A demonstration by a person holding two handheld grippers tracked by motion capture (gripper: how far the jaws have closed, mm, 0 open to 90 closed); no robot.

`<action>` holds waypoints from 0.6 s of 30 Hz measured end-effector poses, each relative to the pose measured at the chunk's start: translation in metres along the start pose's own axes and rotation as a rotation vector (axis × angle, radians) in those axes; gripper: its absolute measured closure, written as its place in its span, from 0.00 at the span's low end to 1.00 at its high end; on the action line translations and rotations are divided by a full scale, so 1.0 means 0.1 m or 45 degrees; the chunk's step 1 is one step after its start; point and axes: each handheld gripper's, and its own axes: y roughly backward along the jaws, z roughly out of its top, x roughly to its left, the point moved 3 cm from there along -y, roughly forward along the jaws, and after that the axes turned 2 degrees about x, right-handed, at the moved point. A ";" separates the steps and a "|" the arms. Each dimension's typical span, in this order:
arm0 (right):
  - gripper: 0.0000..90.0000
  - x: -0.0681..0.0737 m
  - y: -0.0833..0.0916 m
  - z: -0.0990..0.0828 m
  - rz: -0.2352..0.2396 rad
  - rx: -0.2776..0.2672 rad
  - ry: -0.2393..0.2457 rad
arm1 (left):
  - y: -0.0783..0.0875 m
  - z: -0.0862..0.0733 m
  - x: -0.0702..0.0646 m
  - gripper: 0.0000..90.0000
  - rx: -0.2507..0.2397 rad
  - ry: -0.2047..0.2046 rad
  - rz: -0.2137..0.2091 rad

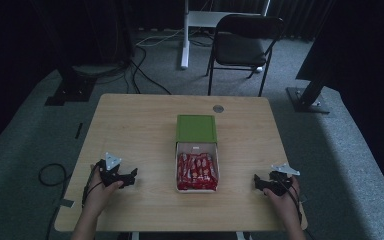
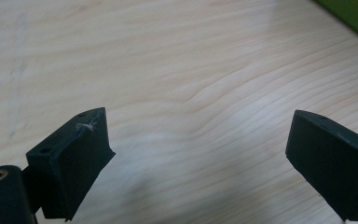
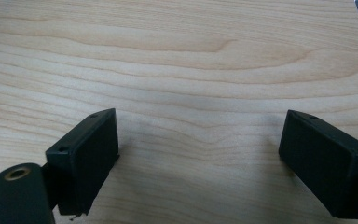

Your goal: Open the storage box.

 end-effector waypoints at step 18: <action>0.12 0.00 0.00 0.00 0.000 0.000 0.000 | -0.05 -0.20 0.22 0.08 0.123 0.119 0.141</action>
